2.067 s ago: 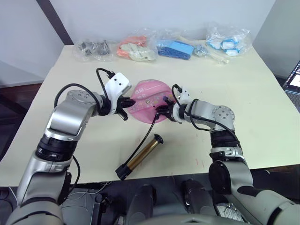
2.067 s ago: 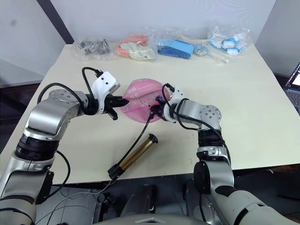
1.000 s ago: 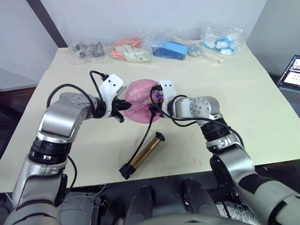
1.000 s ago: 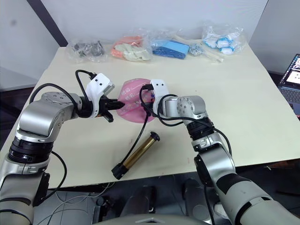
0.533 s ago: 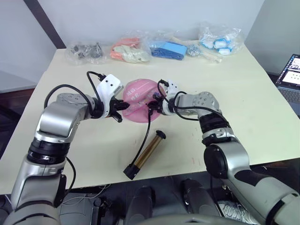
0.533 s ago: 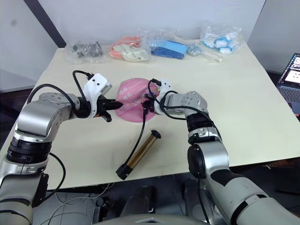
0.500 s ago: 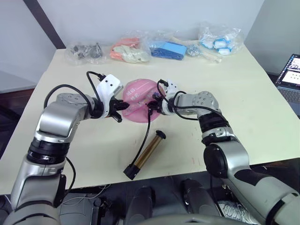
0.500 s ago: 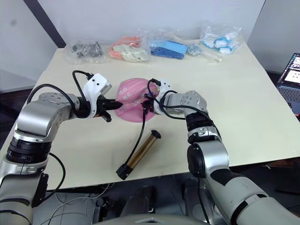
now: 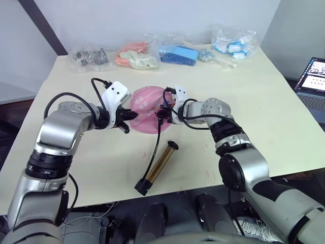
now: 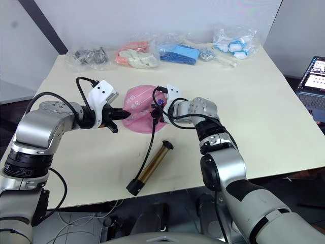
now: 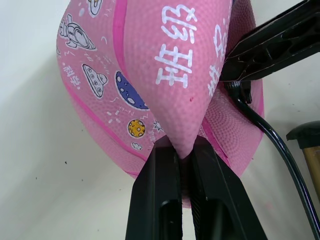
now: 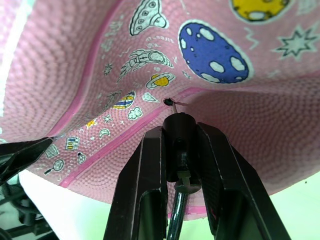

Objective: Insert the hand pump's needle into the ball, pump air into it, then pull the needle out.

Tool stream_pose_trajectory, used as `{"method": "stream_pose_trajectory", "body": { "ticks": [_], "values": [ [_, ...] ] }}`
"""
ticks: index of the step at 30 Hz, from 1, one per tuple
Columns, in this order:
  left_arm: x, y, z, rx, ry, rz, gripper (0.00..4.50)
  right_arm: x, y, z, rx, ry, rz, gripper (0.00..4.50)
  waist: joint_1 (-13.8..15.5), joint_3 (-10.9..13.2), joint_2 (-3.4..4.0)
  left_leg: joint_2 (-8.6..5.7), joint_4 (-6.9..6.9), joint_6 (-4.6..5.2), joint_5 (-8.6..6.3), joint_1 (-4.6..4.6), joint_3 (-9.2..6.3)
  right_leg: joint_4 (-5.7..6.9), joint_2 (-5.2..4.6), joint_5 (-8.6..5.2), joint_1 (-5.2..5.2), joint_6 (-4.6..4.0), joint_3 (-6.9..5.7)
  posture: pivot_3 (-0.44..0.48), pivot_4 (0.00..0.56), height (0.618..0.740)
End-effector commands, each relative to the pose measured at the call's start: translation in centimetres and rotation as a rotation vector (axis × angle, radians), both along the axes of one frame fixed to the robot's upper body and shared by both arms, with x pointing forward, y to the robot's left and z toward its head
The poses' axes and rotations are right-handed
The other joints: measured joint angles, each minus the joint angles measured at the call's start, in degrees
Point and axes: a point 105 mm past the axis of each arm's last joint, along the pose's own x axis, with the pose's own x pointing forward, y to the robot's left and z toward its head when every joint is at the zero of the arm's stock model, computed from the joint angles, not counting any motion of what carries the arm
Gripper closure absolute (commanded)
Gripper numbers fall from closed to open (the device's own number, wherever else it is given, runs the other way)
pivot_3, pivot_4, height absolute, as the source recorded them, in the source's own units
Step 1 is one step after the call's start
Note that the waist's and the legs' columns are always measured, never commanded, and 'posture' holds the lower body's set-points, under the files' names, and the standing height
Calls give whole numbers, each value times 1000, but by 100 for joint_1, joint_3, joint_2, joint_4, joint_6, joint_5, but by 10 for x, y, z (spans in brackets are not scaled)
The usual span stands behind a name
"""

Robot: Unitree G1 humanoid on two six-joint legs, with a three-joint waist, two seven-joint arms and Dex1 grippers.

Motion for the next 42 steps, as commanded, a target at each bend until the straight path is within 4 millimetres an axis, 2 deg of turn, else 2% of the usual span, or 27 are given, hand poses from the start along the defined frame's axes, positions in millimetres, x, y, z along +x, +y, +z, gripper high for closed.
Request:
{"method": "stream_pose_trajectory", "body": {
  "ticks": [1,9,15,20,24,33,42],
  "values": [
    [-22,-36,-10,-184,145,-235,4500,-10,30,22,59,-79,59,4159,-3,0,0,0,0,0,0,0,0,0,1,0,0,0,0,0,150,740],
    [-19,-32,-14,-221,189,-280,4500,-17,23,23,34,-90,111,4159,5,0,0,1,0,0,0,-7,-2,-7,0,0,-2,0,-2,0,150,740],
    [-12,-30,-12,-234,182,-268,4500,-17,26,18,-84,-214,162,4159,5,0,0,-2,-1,-1,0,-7,-2,-8,-3,0,-2,0,-2,0,150,740],
    [-11,-30,-12,-232,176,-269,4500,-13,26,15,-108,-276,168,4159,4,0,0,-2,-1,-1,0,-5,-2,-7,-3,0,-1,0,-2,0,150,740],
    [-12,-32,-12,-235,179,-270,4500,-13,30,13,-46,-254,160,4159,3,0,0,-1,-1,-1,0,-3,-2,-5,-3,0,-1,0,-1,0,150,740],
    [-14,-31,-14,-234,187,-261,4500,-15,37,-6,-76,-230,183,4159,-10,-5,0,0,-3,-1,0,5,0,-3,-2,0,1,0,4,0,150,740],
    [-11,-30,-11,-221,149,-254,4500,-15,46,7,-79,-332,229,4159,-20,-8,0,4,-5,-1,0,13,2,-1,4,0,4,-1,10,0,150,740]
  ]
}}
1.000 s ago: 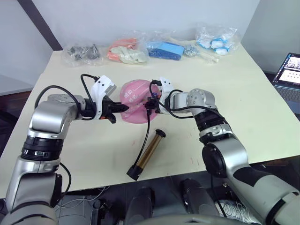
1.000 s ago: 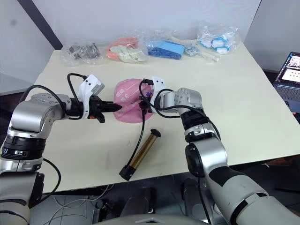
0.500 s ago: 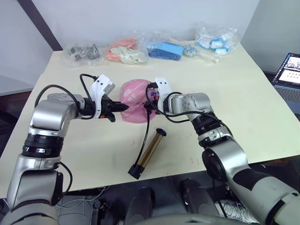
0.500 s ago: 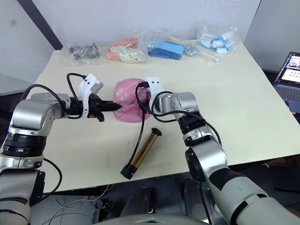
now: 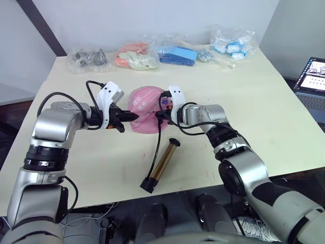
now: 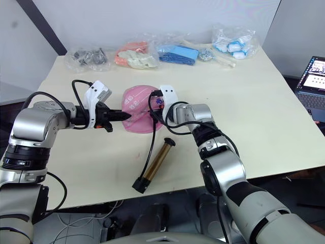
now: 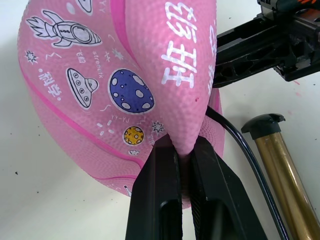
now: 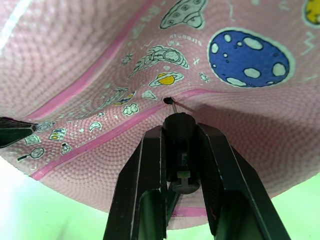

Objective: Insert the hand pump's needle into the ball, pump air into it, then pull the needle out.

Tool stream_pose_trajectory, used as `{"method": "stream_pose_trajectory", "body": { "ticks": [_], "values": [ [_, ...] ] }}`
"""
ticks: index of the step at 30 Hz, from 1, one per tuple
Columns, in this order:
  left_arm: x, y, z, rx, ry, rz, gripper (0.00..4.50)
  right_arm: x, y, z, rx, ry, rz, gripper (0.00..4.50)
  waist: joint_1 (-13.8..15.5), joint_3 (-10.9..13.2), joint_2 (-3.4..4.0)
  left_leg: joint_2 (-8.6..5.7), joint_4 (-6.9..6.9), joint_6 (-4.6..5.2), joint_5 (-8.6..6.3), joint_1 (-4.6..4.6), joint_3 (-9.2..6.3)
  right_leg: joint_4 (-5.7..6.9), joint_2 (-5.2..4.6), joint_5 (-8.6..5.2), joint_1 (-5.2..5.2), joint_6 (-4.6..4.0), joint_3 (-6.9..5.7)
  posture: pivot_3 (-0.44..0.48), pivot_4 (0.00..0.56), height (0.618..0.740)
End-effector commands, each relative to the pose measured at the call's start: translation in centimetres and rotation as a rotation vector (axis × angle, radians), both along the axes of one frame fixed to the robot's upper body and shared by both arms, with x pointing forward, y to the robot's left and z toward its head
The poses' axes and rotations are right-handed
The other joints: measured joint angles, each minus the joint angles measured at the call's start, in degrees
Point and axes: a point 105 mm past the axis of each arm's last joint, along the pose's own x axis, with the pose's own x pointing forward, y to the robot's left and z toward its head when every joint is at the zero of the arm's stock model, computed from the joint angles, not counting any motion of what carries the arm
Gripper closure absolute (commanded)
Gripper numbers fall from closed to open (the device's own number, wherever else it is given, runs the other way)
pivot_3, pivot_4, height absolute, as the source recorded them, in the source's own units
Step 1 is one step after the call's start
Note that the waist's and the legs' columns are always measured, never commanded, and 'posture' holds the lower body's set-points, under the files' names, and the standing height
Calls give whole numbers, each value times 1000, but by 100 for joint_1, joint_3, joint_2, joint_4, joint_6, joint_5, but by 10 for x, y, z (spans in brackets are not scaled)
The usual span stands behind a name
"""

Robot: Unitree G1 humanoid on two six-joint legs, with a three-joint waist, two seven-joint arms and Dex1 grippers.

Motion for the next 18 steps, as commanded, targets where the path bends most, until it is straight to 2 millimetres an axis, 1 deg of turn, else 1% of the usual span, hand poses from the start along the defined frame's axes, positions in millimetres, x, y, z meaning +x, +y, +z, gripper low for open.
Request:
{"method": "stream_pose_trajectory", "body": {
  "ticks": [1,6,7,10,14,15,18],
  "values": [
    [-12,-35,-6,-57,23,-172,4500,-19,38,12,22,-50,92,4159,1,0,0,0,0,0,0,0,0,0,0,0,0,0,0,0,150,740],
    [-4,-27,-2,6,-92,-164,4500,-19,29,13,44,-13,71,4159,20,0,0,0,0,-1,0,-3,-2,0,-3,0,-1,-1,-1,0,150,740],
    [-3,-26,-3,4,-94,-162,4500,-18,28,14,45,-14,67,4159,33,0,1,1,0,-1,0,-3,-2,0,-5,0,-1,-1,-2,0,150,740],
    [0,-24,-2,-10,-97,-149,3379,-17,25,13,41,-11,57,4159,80,0,1,-4,1,-1,0,-8,-5,-2,-11,1,-1,-1,-6,0,150,740],
    [1,-23,-1,-17,-117,-146,1513,-16,23,11,31,-8,45,4159,115,0,0,-10,2,-1,0,-9,-4,-3,-16,1,0,0,-8,0,150,740],
    [1,-24,0,-21,-122,-147,1193,-16,23,11,30,-9,43,4159,118,1,1,-10,2,-1,0,-8,-4,-3,-16,1,-1,0,-8,0,150,740],
    [1,-24,1,-20,-129,-151,1193,-16,23,11,30,-9,41,4159,130,0,1,-10,2,-1,0,-9,-5,-3,-16,1,-1,0,-9,0,150,740]
  ]
}}
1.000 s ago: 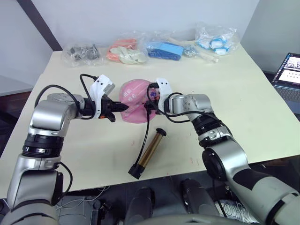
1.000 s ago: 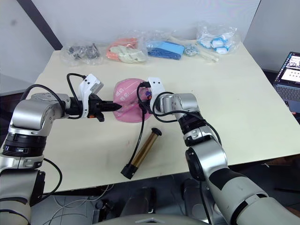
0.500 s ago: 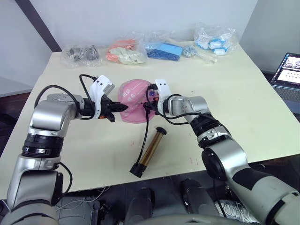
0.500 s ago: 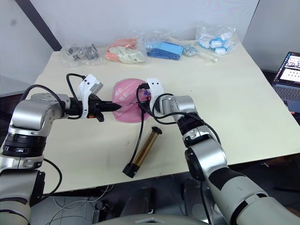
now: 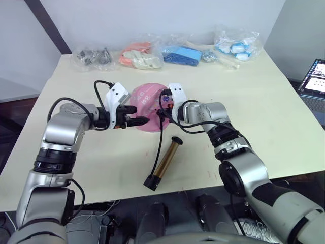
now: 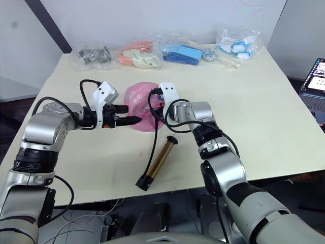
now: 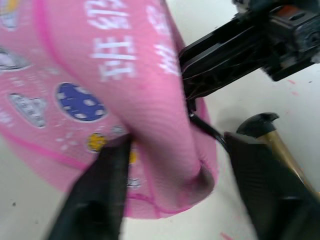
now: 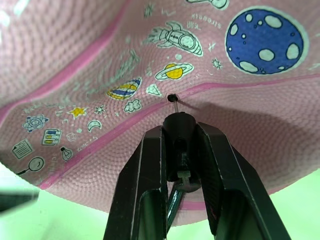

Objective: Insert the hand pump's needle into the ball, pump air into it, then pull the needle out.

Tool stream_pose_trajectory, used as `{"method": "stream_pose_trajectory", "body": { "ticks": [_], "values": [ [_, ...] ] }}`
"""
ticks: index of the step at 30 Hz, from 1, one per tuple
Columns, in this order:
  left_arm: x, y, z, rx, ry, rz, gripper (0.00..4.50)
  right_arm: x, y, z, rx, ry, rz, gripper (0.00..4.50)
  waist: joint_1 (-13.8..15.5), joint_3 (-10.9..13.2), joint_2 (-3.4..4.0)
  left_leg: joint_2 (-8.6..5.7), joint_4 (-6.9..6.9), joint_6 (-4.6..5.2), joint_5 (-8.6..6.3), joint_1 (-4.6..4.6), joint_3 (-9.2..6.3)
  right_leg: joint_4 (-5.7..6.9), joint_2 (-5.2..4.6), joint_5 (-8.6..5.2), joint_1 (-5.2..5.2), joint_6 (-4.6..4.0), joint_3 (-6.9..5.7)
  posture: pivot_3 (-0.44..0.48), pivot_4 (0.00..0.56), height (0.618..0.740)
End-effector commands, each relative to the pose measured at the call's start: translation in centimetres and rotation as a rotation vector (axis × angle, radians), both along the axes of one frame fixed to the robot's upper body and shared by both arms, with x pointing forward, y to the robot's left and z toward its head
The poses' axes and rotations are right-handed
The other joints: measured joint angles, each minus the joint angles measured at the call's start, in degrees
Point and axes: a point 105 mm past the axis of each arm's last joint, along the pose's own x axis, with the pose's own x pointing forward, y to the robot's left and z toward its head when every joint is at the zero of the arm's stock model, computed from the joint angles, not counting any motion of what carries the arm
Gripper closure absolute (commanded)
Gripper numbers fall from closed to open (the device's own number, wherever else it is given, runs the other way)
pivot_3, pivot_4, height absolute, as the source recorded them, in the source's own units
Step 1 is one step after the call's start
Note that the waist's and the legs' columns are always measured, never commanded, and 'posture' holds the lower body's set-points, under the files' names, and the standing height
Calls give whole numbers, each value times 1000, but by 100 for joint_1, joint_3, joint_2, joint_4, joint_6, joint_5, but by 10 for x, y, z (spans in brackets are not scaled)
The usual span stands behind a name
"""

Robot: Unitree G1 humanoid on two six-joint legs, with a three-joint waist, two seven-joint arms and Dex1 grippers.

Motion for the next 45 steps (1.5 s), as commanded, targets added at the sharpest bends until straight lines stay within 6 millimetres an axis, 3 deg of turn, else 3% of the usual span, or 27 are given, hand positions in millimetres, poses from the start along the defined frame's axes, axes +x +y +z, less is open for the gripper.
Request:
{"method": "stream_pose_trajectory", "body": {
  "ticks": [1,18,33,44,45],
  "values": [
    [-3,-10,1,-19,-15,-50,1193,-16,27,3,45,3,57,4159,9,0,0,0,0,0,0,0,1,0,0,0,0,0,0,0,150,740],
    [12,5,4,7,-70,96,1193,-12,25,5,47,-12,33,4159,54,0,0,-2,0,0,0,-2,-1,-1,-2,0,0,0,-2,0,150,740],
    [5,18,23,-24,-111,136,1193,-10,26,4,52,-14,15,4159,42,2,1,-3,-2,0,0,-9,-6,-6,-3,0,-5,0,-7,0,150,740],
    [3,6,28,-9,-186,227,1193,-9,28,4,55,-11,17,4159,46,2,1,-3,-2,-1,0,-11,-8,-6,-5,0,-5,0,-9,0,150,740],
    [3,6,27,6,-192,226,1717,-10,28,3,55,-10,18,4159,46,2,1,-3,-2,-1,0,-11,-8,-6,-5,0,-5,0,-9,0,150,740]
  ]
}}
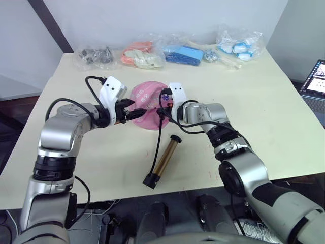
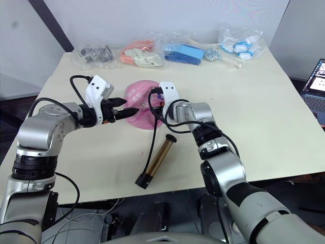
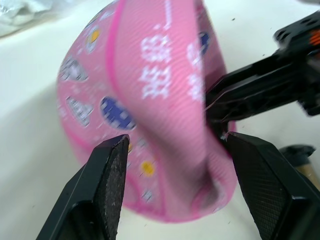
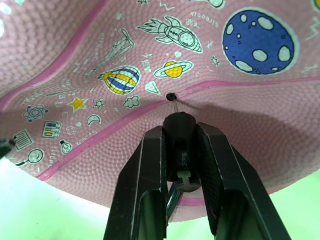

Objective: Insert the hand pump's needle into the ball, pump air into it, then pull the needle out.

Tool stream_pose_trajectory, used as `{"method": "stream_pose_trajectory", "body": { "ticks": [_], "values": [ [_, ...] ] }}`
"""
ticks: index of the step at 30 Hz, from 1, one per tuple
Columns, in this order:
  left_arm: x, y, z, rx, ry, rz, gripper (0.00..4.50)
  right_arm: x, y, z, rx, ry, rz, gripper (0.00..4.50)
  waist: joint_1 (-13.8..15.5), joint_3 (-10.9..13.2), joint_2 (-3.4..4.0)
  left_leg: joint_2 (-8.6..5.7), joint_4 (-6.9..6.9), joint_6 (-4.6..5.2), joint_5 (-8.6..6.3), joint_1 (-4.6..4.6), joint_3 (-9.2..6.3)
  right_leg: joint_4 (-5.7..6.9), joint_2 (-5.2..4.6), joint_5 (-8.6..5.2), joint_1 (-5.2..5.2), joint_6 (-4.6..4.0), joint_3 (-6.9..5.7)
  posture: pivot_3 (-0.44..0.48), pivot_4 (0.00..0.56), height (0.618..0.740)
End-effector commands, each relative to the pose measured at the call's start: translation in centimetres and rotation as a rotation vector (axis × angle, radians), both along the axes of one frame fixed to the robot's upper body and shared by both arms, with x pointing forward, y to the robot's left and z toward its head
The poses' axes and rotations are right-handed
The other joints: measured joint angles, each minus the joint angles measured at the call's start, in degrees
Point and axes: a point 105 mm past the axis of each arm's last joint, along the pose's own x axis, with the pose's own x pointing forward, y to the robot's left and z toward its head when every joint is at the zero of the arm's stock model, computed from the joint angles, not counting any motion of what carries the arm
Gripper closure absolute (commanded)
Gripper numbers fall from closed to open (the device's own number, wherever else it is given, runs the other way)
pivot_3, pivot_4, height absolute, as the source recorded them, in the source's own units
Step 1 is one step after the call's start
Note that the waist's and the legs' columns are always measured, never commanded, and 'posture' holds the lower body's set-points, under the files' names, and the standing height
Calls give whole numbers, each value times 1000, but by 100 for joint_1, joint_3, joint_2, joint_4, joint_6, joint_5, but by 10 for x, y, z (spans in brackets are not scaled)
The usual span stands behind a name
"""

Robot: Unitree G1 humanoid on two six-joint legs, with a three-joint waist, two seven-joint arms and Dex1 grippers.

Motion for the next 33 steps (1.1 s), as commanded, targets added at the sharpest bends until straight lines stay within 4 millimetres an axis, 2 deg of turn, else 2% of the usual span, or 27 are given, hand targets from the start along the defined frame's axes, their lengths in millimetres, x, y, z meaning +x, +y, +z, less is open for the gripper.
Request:
{"method": "stream_pose_trajectory", "body": {
  "ticks": [1,3,4,7,8,16,23,30,33],
  "values": [
    [0,3,9,29,-59,25,2054,-15,29,3,41,6,59,4159,0,0,0,0,0,0,0,0,0,0,0,0,0,0,0,0,150,740],
    [3,4,7,41,-64,34,2811,-15,30,4,43,8,60,4159,5,0,0,0,0,0,0,0,0,0,0,0,0,0,0,0,150,740],
    [4,5,7,39,-66,38,3007,-15,30,4,43,7,60,4159,8,0,0,-1,0,0,0,-1,-1,-1,0,0,0,0,-1,0,150,740],
    [8,6,5,45,-69,41,4245,-15,31,5,46,7,62,4159,6,0,0,-1,0,0,0,-1,-1,-1,0,0,0,0,-2,0,150,740],
    [9,8,5,49,-69,39,4446,-15,31,5,48,6,63,4159,6,0,0,-1,0,0,0,-1,-1,-1,0,0,0,0,-2,0,150,740],
    [15,14,3,46,-26,-5,4446,-15,33,8,42,-17,69,4159,19,0,0,-5,0,-1,1,-2,-2,-1,-2,0,0,0,-4,0,150,740],
    [9,4,-4,47,34,-89,4446,-14,35,10,74,-5,56,4159,15,0,0,-5,0,-1,1,-1,-3,-1,-3,0,0,0,-5,0,150,740],
    [4,1,-8,57,75,-155,4446,-14,40,19,235,111,38,4159,-3,0,0,-4,-2,-1,0,0,-1,-2,-2,0,0,0,-3,0,150,740],
    [0,-1,-12,64,94,-196,4446,-13,42,19,241,124,27,4159,-12,0,0,-4,-2,-1,0,-1,0,-2,-1,0,0,0,-2,0,150,740]
  ]
}}
